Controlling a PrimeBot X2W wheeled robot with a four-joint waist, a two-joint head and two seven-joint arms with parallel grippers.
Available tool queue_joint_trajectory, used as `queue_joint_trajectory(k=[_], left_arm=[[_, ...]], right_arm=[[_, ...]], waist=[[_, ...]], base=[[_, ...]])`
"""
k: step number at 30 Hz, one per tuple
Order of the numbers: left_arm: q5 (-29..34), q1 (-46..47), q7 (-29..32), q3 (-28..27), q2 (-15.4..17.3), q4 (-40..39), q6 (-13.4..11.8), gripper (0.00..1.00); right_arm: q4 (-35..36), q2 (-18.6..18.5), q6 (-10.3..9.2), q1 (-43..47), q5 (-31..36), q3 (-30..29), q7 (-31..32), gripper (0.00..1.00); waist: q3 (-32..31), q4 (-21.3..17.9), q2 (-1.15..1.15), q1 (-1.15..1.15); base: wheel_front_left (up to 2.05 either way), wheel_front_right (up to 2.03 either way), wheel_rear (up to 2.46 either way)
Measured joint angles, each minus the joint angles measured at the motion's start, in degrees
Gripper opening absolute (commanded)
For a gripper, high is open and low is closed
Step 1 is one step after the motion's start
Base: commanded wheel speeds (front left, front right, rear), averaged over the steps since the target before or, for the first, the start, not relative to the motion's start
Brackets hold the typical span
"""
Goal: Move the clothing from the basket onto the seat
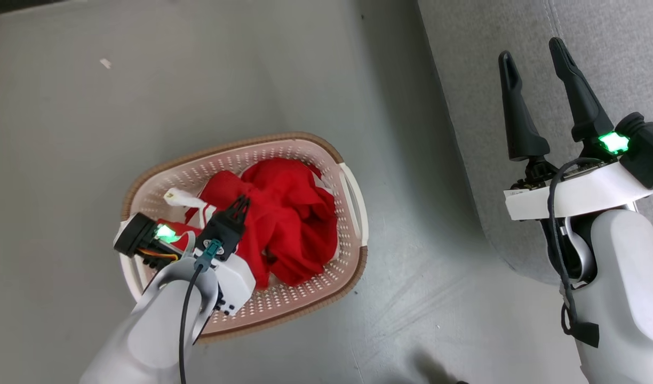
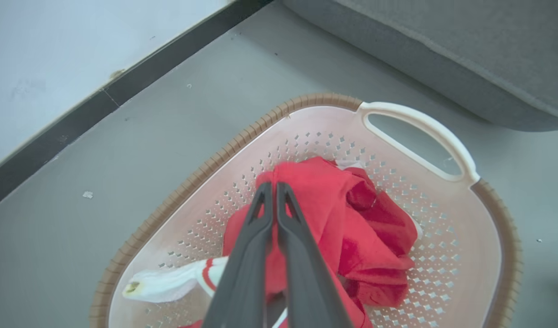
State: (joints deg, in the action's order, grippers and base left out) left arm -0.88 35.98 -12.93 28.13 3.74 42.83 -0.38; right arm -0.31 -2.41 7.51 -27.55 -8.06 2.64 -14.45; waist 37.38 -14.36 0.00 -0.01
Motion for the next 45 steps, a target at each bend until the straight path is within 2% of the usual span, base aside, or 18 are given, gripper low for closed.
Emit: queue_joint_trajectory(k=[19,32,34,35,36,37,38,39,45], left_arm=[[-5.7,-5.22,-1.29,-1.52,-0.81,-8.48,0.11,0.0],[-6.97,-9.68,-1.29,-0.38,-1.15,-11.54,1.07,0.0],[-7.42,-10.28,-1.29,-0.33,-1.19,-12.21,1.07,0.42],[-7.69,-10.55,-1.29,-0.33,-1.21,-12.51,1.07,0.49],[-7.7,-10.79,-1.29,-0.31,-1.23,-12.7,1.07,0.5],[-7.73,-10.95,-1.29,-0.23,-1.25,-12.81,1.07,0.62],[-8.1,-11.23,-1.29,-0.07,-1.29,-13.21,1.07,0.85],[-8.1,-11.23,-1.29,-0.07,-1.29,-13.21,1.07,1.0],[-9.32,-12.77,-1.33,0.65,-1.42,-14.14,1.13,1.0]], right_arm=[[-3.24,-0.38,0.0,4.21,3.74,-3.79,0.0,1.0],[-3.8,-0.44,0.0,8.75,4.52,-5.78,0.0,1.0],[-3.86,-0.44,0.0,9.54,4.58,-5.97,0.0,1.0],[-3.87,-0.44,0.0,9.93,4.63,-6.04,0.0,1.0],[-3.87,-0.44,0.0,10.32,4.64,-6.11,0.0,1.0],[-3.86,-0.44,0.0,10.7,4.64,-6.16,0.0,1.0],[-3.88,-0.43,0.0,11.4,4.65,-6.24,0.0,1.0],[-3.88,-0.43,0.0,11.4,4.65,-6.24,0.0,1.0],[-3.92,-0.42,0.0,13.57,5.19,-6.25,0.0,1.0]], waist=[[-9.13,5.13,0.0,0.0],[-15.74,7.52,0.0,0.0],[-16.82,7.79,0.0,0.01],[-17.35,7.91,0.0,0.0],[-17.89,8.02,0.0,0.01],[-18.4,8.12,0.0,0.0],[-19.43,8.3,0.0,0.01],[-19.43,8.3,0.0,0.01],[-22.3,8.65,0.0,0.01]], base=[[0.0,0.0,0.0],[0.0,0.0,0.0],[0.0,0.0,0.0],[0.0,0.0,0.0],[0.0,0.0,0.0],[0.0,0.0,0.0],[0.0,0.0,0.0],[0.0,0.0,0.0],[0.0,0.0,0.0]])
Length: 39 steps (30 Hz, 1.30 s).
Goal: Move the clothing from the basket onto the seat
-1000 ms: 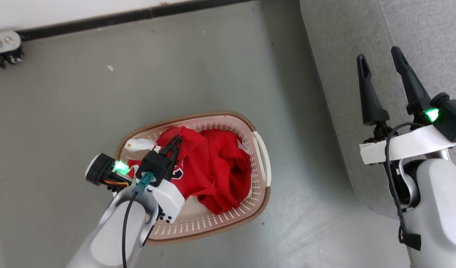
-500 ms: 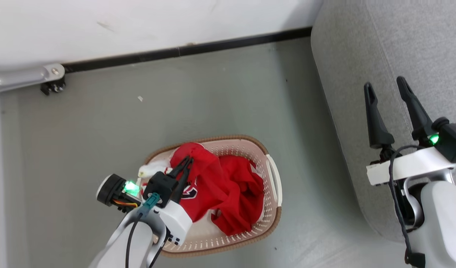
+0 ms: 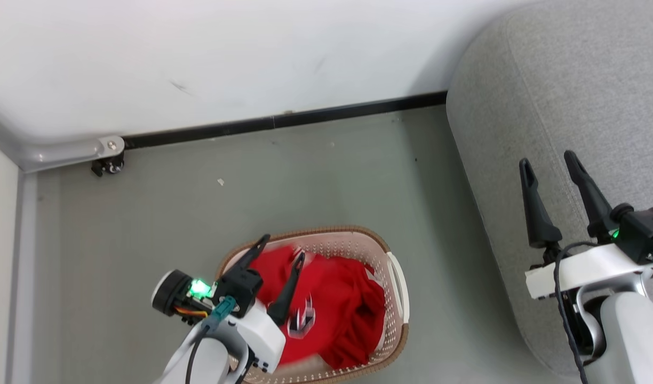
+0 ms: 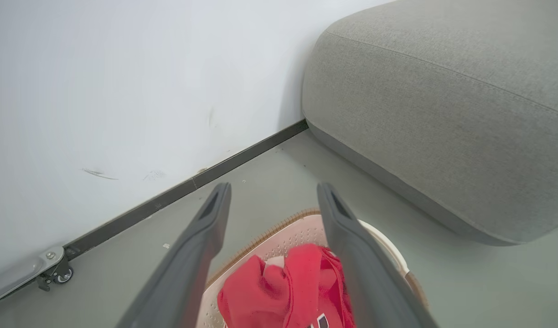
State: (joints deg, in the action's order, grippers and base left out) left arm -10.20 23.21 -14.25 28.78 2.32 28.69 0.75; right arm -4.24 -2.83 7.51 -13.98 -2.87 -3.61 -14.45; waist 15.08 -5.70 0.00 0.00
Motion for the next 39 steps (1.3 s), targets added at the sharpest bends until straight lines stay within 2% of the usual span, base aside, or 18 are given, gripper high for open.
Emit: queue_joint_trajectory(k=[9,23,39], left_arm=[[-2.35,-3.52,-0.03,-0.67,-0.04,-1.3,-0.2,1.0],[-5.47,-7.01,-0.03,-6.6,0.02,-4.75,-3.82,1.0],[-8.62,-11.75,-0.03,-14.37,2.46,-8.18,-7.71,1.0]], right_arm=[[-0.01,0.0,0.0,2.81,0.54,-0.09,0.0,1.0],[-0.09,0.05,0.0,6.93,1.8,0.8,0.0,1.0],[-0.62,0.24,0.0,11.46,2.04,2.57,0.0,1.0]], waist=[[-3.55,0.23,0.0,0.0],[-7.85,0.74,0.0,0.0],[-11.83,1.6,0.0,0.0]], base=[[0.0,0.0,0.0],[0.0,0.0,0.0],[0.0,0.0,0.0]])
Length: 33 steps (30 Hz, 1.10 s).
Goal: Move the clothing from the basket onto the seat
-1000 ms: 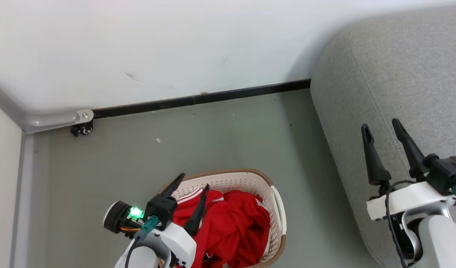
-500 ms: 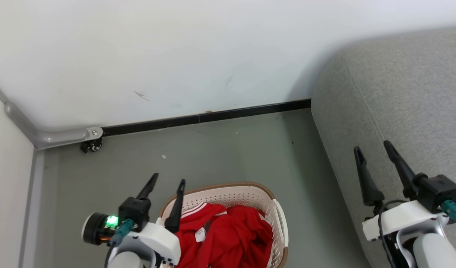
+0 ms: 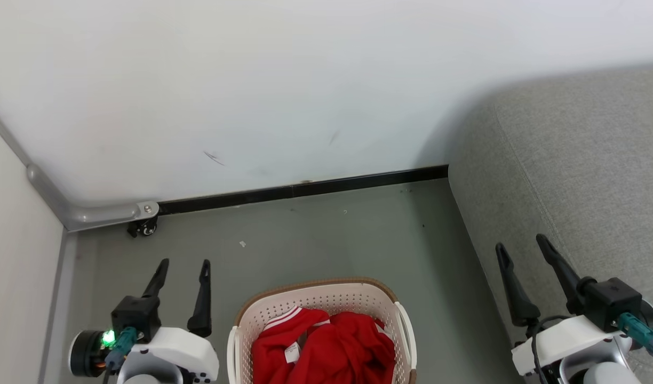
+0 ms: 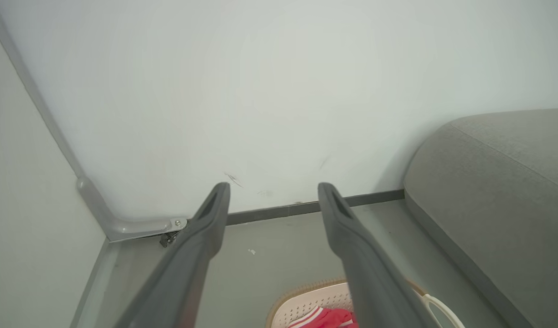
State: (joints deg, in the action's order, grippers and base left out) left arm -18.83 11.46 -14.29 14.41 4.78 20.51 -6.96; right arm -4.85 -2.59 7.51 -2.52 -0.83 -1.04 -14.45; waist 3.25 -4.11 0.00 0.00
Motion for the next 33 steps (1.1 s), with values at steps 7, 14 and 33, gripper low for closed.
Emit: queue_joint_trajectory(k=[7,14,33], left_arm=[[-0.88,-2.36,0.0,-2.88,0.48,-2.24,-1.05,1.0],[-1.74,-5.19,0.0,-4.19,0.71,-3.56,-1.55,1.0],[-1.86,-9.07,0.0,-4.58,1.32,-6.95,-2.32,1.0]], right_arm=[[-1.07,0.11,0.0,2.32,-0.2,0.1,0.0,1.0],[-1.47,0.18,0.0,3.58,-0.46,0.41,0.1,1.0],[-0.89,0.23,0.0,4.87,-1.04,1.19,0.33,1.0]], waist=[[-1.88,0.25,0.0,0.0],[-3.27,0.29,0.0,0.0],[-4.21,0.88,0.0,0.0]], base=[[0.0,0.0,0.0],[0.0,0.0,0.0],[0.0,0.0,0.0]])
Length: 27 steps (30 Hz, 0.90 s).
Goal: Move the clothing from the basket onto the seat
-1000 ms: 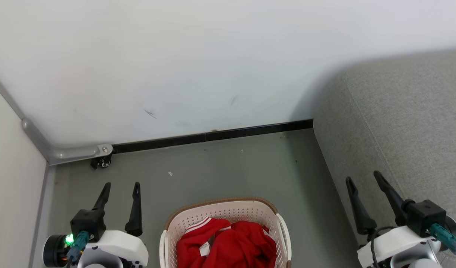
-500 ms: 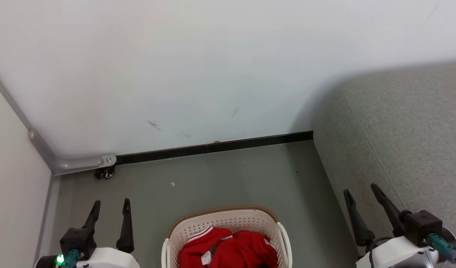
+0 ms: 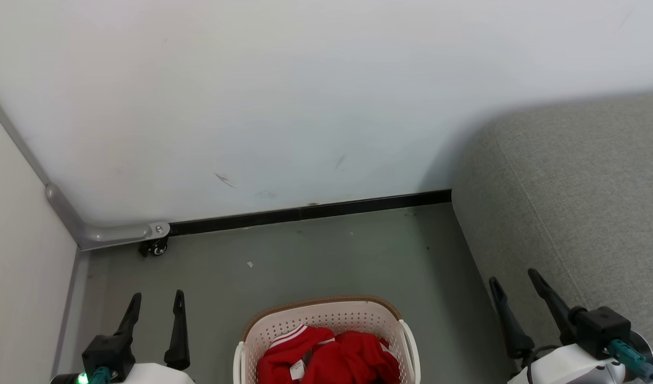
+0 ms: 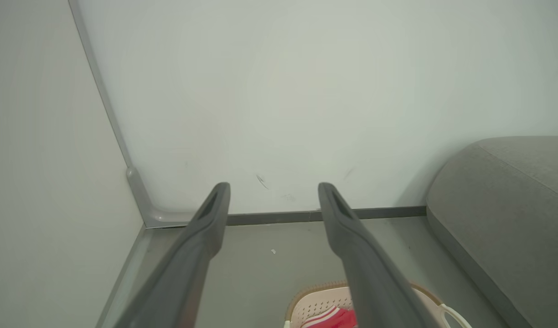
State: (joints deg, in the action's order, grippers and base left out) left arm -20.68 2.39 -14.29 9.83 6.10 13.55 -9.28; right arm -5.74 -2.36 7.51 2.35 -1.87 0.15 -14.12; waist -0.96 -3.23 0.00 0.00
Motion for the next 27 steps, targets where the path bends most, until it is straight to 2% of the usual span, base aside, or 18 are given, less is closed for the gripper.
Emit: queue_joint_trajectory(k=[13,27], left_arm=[[0.25,-0.72,0.85,1.49,1.26,0.09,-0.05,1.0],[4.83,3.72,6.06,9.93,1.01,5.04,3.58,1.0]], right_arm=[[1.49,0.0,0.0,0.09,-0.15,0.58,0.54,1.0],[4.31,0.03,0.0,0.94,-0.15,-0.21,1.62,1.0]], waist=[[0.99,-0.07,0.0,0.0],[4.21,-0.74,0.0,0.0]], base=[[0.0,0.0,0.0],[0.0,0.0,0.0]])
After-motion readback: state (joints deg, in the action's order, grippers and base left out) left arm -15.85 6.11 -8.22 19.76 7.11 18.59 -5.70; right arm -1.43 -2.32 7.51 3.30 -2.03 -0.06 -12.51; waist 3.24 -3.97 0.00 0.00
